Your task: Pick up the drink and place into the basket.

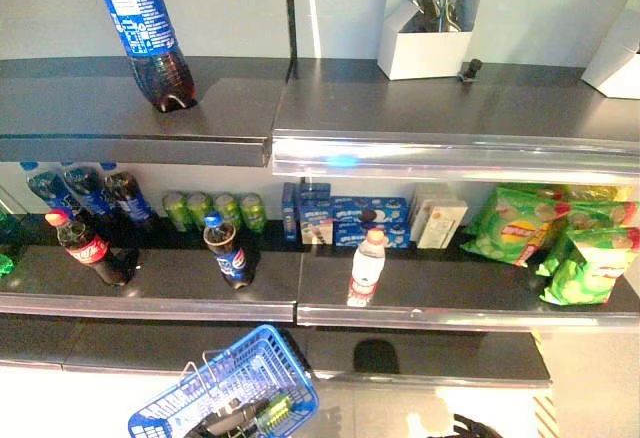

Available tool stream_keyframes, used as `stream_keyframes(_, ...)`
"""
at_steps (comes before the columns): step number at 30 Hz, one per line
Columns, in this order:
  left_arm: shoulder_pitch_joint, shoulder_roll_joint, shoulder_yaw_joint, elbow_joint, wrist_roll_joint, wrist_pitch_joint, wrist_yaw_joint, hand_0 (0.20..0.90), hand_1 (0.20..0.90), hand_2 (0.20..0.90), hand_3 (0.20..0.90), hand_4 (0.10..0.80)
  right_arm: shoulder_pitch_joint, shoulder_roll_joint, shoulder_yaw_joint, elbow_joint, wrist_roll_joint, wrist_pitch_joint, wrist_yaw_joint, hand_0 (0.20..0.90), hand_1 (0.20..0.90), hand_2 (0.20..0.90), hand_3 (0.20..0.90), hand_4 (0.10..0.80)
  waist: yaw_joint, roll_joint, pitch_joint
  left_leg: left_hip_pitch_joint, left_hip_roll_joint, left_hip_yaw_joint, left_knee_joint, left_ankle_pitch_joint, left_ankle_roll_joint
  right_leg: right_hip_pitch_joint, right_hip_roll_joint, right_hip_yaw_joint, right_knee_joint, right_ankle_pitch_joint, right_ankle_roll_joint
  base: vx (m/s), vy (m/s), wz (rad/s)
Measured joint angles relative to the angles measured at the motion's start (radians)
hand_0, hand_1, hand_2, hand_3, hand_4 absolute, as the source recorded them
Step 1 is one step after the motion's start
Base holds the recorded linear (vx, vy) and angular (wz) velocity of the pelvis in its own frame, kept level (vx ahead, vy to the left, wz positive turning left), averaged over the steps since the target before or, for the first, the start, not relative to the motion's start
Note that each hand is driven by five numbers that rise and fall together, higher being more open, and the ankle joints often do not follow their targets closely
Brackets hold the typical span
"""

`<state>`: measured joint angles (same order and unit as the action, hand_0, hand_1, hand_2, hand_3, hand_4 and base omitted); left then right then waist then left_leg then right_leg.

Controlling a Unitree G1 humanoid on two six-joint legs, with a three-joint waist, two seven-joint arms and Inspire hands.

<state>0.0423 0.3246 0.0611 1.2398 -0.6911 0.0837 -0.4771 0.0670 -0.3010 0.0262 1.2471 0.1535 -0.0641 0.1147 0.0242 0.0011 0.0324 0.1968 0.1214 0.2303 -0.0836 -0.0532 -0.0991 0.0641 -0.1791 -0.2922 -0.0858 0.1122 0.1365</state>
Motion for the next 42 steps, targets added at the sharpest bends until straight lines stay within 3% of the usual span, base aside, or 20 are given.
stream_keyframes(5,-0.028,0.001,-0.015,-0.002,-0.002,-0.004,-0.002,0.300,0.300,0.300,0.200,0.100,-0.011,-0.005,0.001,0.001,0.003,-0.001,-0.001,0.900,0.900,0.900,0.900,0.800,0.001,0.000,0.003,-0.087,-0.004,-0.001,0.006,0.015,0.001,-0.089,-0.009,-0.001,0.005,0.013,-0.006,-0.271,0.017,-0.01)
stream_keyframes(9,-0.134,0.001,-0.055,-0.004,-0.005,-0.004,-0.002,0.300,0.300,0.300,0.200,0.100,-0.108,-0.023,0.002,0.000,0.015,-0.011,-0.004,0.900,0.900,0.900,0.900,0.800,-0.002,0.008,0.121,-0.197,-0.009,-0.017,0.078,0.019,0.006,-0.193,-0.023,0.001,0.071,0.013,-0.017,-0.378,-0.033,0.07)
stream_keyframes(13,-0.242,0.014,-0.081,-0.013,-0.048,-0.010,0.002,0.300,0.300,0.300,0.200,0.100,-0.224,-0.035,0.002,0.011,0.059,-0.038,-0.004,0.900,0.900,0.900,0.900,0.800,-0.001,0.013,0.248,-0.334,0.011,-0.033,0.264,-0.037,0.001,-0.307,-0.034,0.008,0.223,-0.034,-0.044,-0.258,0.003,0.05)
stream_keyframes(18,-0.281,0.040,-0.088,-0.013,-0.125,-0.045,0.002,0.300,0.300,0.300,0.200,0.100,-0.268,-0.077,0.005,0.020,0.109,-0.103,0.001,0.900,0.900,0.900,0.900,0.800,0.000,-0.009,0.293,-0.475,0.041,-0.054,0.500,-0.133,-0.003,-0.455,-0.059,0.037,0.476,-0.150,-0.059,-0.213,0.003,-0.01)
stream_keyframes(24,-0.313,0.051,-0.081,-0.024,-0.179,-0.070,0.005,0.300,0.300,0.300,0.200,0.100,-0.310,-0.111,0.034,-0.023,0.166,-0.150,0.023,0.900,0.900,0.900,0.900,0.800,0.004,-0.024,0.342,-0.572,0.050,-0.073,0.649,-0.186,0.001,-0.564,-0.071,0.080,0.623,-0.198,-0.070,-0.114,0.006,-0.04)
stream_keyframes(31,-0.298,0.057,-0.090,-0.088,-0.182,-0.062,0.016,0.300,0.300,0.300,0.200,0.100,-0.288,-0.143,0.139,-0.425,0.166,-0.182,0.014,0.900,0.900,0.900,0.900,0.800,0.004,-0.023,0.361,-0.586,0.054,-0.086,0.670,-0.188,0.000,-0.575,-0.082,0.076,0.656,-0.209,-0.074,-0.042,-0.006,0.05)
stream_keyframes(35,-0.274,0.057,-0.093,-0.123,-0.198,-0.062,0.031,0.300,0.300,0.300,0.200,0.100,-0.263,-0.177,0.178,-0.689,0.055,-0.191,-0.003,0.900,0.900,0.900,0.900,0.800,-0.002,-0.025,0.362,-0.586,0.051,-0.091,0.669,-0.187,-0.001,-0.573,-0.084,0.078,0.662,-0.210,-0.078,0.008,0.012,0.03)
stream_keyframes(42,-0.272,0.070,-0.092,-0.129,-0.218,-0.066,0.031,0.300,0.300,0.300,0.200,0.100,-0.247,-0.215,0.251,-0.849,-0.086,-0.201,0.021,0.900,0.900,0.900,0.900,0.800,0.000,-0.049,0.375,-0.584,0.043,-0.104,0.662,-0.182,-0.009,-0.563,-0.088,0.080,0.673,-0.220,-0.070,0.016,0.011,0.09)
